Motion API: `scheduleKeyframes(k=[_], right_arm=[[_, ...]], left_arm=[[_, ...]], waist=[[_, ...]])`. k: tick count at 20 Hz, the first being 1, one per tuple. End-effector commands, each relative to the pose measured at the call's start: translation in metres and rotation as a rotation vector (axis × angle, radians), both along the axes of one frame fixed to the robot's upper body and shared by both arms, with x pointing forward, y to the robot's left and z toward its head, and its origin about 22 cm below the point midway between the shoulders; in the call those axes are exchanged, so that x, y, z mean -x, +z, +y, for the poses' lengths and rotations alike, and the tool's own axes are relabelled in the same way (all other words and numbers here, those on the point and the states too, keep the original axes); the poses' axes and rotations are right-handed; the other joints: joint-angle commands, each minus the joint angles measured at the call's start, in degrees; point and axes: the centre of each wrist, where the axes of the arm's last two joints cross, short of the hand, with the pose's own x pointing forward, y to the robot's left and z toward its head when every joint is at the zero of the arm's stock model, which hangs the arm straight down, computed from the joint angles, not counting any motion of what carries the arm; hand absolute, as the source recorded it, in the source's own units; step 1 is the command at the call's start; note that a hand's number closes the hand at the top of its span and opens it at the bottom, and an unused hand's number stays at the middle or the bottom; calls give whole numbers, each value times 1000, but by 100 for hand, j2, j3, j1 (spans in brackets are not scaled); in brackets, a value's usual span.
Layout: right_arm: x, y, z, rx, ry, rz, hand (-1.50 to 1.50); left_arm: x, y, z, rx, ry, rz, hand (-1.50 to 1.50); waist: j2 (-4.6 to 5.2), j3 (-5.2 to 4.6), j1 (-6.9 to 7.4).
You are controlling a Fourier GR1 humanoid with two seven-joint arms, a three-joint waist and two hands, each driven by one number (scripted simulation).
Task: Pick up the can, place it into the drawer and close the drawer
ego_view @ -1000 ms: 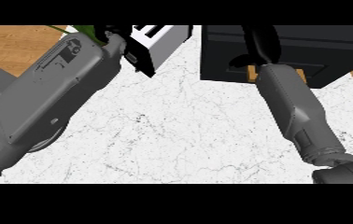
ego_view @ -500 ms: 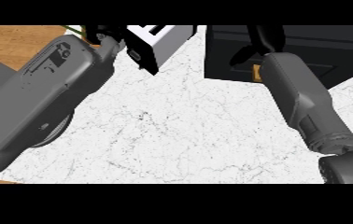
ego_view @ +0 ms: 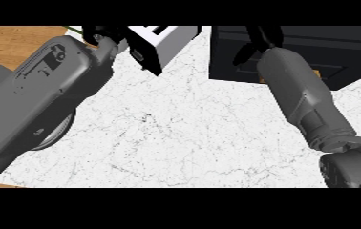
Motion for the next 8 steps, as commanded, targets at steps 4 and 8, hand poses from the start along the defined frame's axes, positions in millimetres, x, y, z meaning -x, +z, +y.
scheduleKeyframes(k=[4, 8], right_arm=[[-6, 19, -1, -458, 21, -23, -150], [-8, 27, 0, -511, 38, -4, -150]], left_arm=[[6, -4, 14, 3, 3, 11, -150], [14, -22, 10, 3, -25, 28, -150]], waist=[[-124, -36, 22], [-104, -56, 62]])
